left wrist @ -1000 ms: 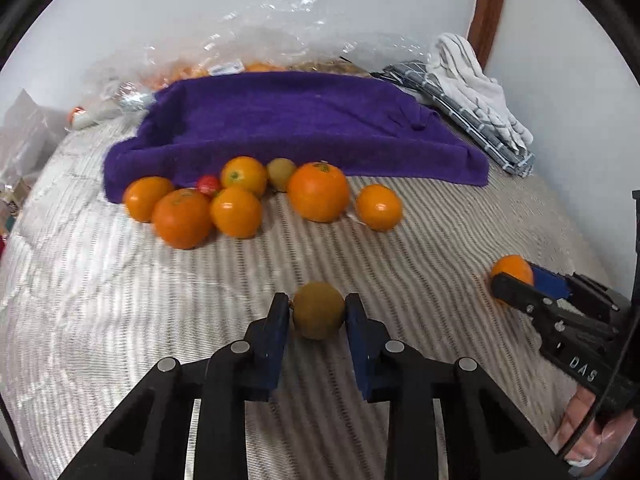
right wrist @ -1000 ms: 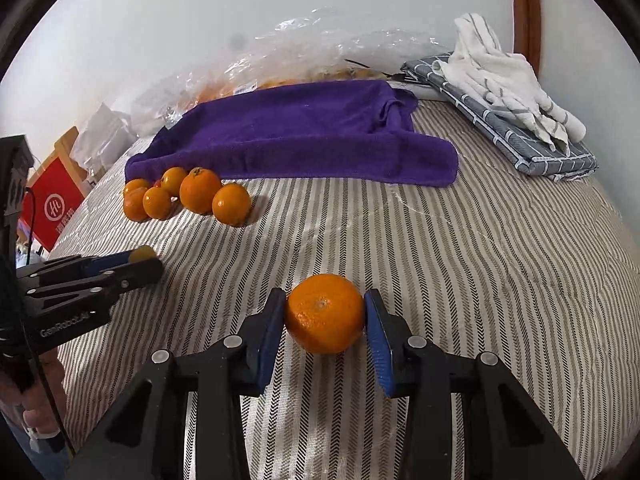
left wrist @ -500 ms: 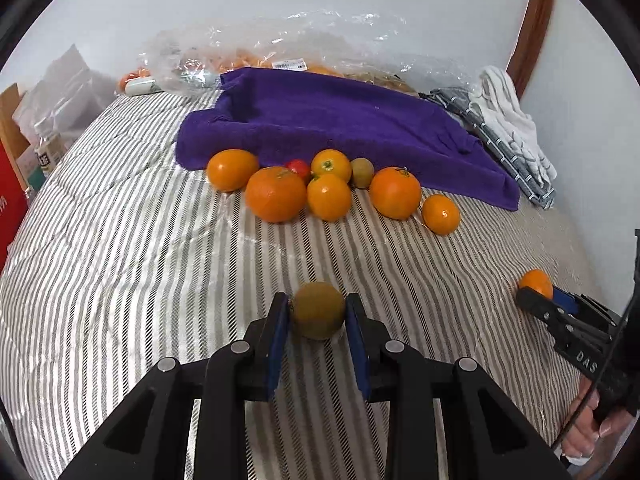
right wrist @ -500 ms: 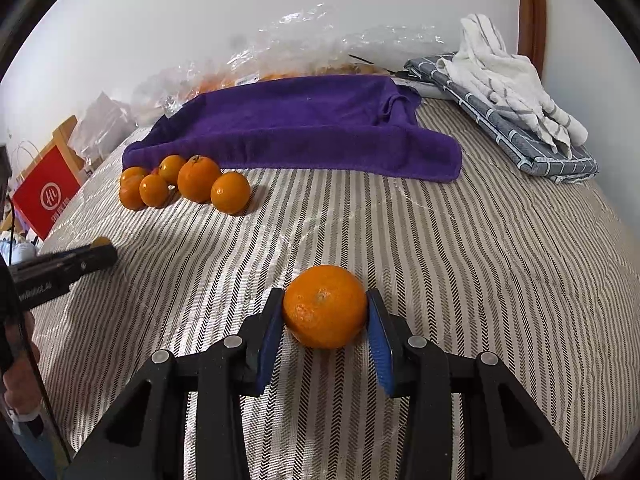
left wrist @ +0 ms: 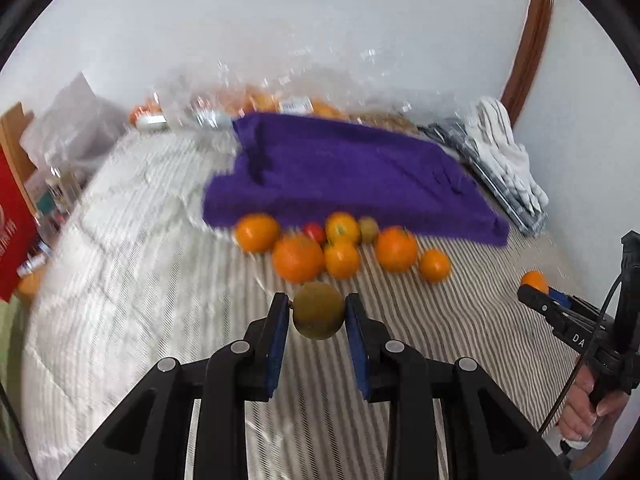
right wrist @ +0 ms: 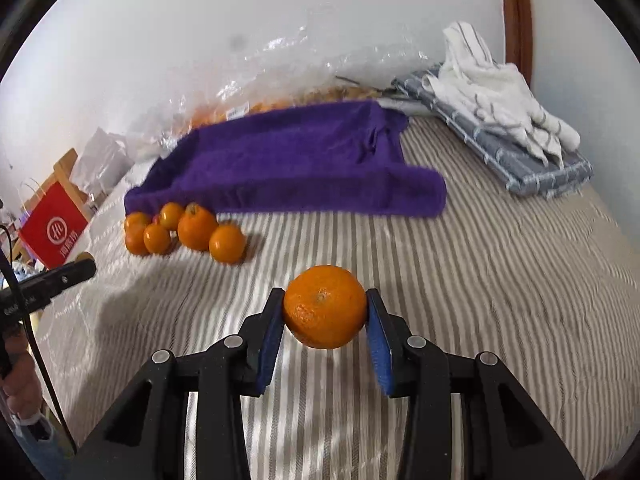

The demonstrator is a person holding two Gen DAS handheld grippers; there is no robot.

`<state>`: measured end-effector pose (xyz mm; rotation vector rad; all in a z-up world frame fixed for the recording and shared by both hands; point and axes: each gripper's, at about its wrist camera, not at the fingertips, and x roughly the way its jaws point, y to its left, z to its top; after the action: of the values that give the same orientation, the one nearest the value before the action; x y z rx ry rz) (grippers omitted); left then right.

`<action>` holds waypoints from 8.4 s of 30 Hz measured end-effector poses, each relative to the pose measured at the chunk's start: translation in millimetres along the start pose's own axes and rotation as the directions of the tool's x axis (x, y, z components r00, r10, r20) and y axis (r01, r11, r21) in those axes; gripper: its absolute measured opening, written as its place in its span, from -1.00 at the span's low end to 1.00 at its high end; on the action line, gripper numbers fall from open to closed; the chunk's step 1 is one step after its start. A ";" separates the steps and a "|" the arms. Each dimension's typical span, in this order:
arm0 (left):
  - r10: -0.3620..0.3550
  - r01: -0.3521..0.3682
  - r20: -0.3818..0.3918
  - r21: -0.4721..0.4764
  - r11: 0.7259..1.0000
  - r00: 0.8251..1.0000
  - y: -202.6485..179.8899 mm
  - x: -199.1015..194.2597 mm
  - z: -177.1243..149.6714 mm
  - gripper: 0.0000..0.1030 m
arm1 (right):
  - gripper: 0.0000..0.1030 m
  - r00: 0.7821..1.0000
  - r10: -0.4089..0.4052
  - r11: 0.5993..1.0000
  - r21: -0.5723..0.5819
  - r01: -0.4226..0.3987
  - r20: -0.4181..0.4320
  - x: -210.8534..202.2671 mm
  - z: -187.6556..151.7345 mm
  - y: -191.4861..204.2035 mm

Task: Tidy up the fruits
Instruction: 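Carry the orange onto the purple towel with the right tool while the left tool carries the yellow-green fruit there, then open both tools to release the fruits on the purple towel, then grasp another orange with the right tool while the left tool grasps a large orange, then carry both oranges onto the purple towel with the right and left tools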

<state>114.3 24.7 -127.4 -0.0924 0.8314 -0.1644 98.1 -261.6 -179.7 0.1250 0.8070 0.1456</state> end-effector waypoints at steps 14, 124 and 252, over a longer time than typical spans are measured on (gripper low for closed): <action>0.097 -0.092 0.120 -0.050 0.995 0.988 15.8 19.7 106.0 -0.47 | -0.23 0.993 0.033 0.998 -0.061 -0.027 0.113 14.3 110.4 12.9; 0.035 -0.033 0.009 -0.155 0.987 0.999 64.5 60.5 -22.0 -0.23 | -0.28 0.990 0.065 0.975 -0.204 -0.091 -0.128 85.8 30.2 79.3; -0.063 0.080 0.254 -0.056 0.995 0.965 46.4 41.5 12.0 -0.32 | -0.38 0.996 0.057 0.997 -0.049 -0.054 0.068 34.4 44.5 10.6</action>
<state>155.8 63.1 -156.2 -0.2015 0.5793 -0.1886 153.0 -247.5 -171.8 0.1073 0.7311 0.2115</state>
